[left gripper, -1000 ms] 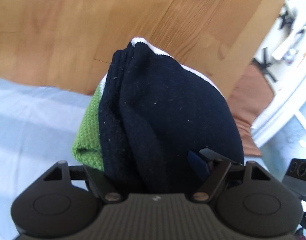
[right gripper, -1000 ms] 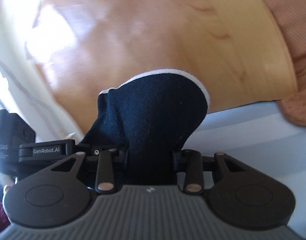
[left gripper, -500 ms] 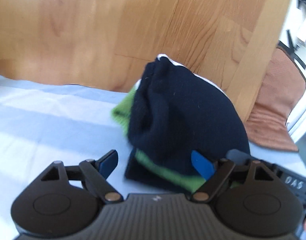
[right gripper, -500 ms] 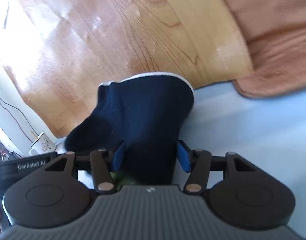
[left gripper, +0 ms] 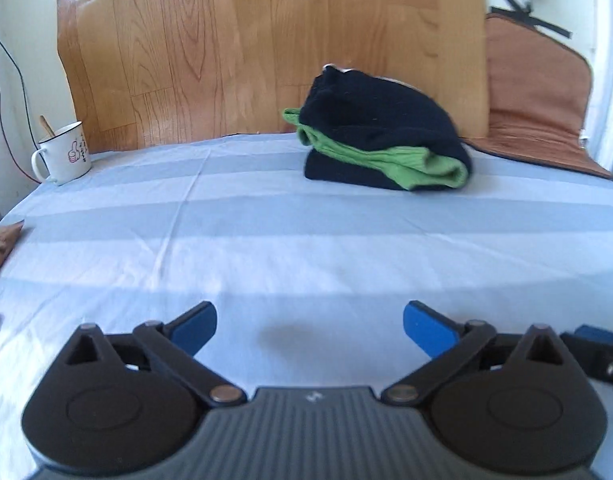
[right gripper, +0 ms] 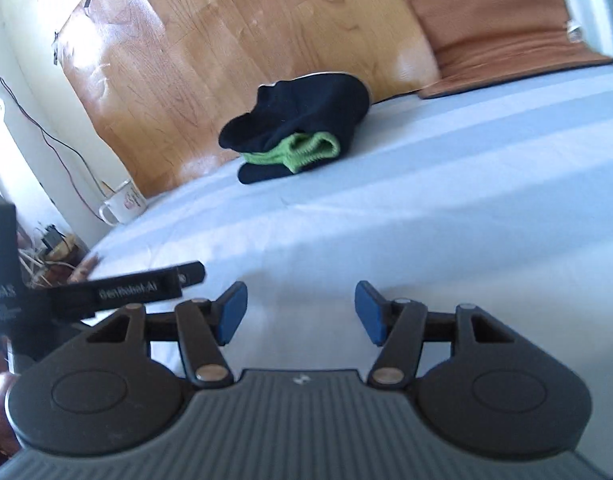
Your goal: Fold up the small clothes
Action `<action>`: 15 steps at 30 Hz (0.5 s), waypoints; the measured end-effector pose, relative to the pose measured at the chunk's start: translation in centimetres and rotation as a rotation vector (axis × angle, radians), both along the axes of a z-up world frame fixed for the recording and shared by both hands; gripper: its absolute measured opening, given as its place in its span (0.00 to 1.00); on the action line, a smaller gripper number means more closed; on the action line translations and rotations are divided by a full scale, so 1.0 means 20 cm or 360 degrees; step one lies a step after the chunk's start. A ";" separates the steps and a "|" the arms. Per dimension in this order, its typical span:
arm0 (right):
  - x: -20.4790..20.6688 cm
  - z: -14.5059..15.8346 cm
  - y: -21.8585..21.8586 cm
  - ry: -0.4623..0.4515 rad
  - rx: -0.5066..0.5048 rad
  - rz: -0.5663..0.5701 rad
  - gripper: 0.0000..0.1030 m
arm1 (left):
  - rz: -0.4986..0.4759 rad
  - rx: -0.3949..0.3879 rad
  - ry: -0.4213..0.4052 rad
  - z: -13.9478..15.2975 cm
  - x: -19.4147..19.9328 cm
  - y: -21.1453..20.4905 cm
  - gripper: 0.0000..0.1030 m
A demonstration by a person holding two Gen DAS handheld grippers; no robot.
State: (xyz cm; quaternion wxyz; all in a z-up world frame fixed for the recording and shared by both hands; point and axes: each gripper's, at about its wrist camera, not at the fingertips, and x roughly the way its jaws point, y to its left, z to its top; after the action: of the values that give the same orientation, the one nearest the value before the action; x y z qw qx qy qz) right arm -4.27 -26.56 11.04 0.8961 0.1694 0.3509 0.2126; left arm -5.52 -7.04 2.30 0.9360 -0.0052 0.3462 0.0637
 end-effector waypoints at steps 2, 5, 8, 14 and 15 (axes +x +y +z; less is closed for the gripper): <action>-0.06 -0.01 0.00 -0.0024 -0.0028 -0.0033 0.61 | -0.0009 -0.0020 -0.0004 0.00 -0.04 -0.02 1.00; -0.14 0.00 0.00 -0.0052 -0.0046 -0.0087 0.61 | -0.0001 -0.0063 0.0028 -0.03 -0.10 -0.03 1.00; -0.19 -0.01 0.00 -0.0052 -0.0020 -0.0155 0.62 | 0.0005 -0.0098 0.0090 -0.07 -0.14 -0.03 1.00; -0.24 -0.03 0.06 -0.0079 -0.0039 -0.0195 0.76 | -0.0022 -0.0048 0.0088 -0.07 -0.21 -0.05 1.00; -0.25 -0.03 0.08 -0.0087 -0.0045 -0.0193 0.79 | -0.0031 -0.0044 0.0092 -0.07 -0.21 -0.05 1.00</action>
State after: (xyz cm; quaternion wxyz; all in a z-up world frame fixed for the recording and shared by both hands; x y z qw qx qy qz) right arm -9.26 -24.97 10.50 0.9189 0.1718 0.3182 0.1576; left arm -9.69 -7.99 0.85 0.9261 -0.0129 0.3739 0.0498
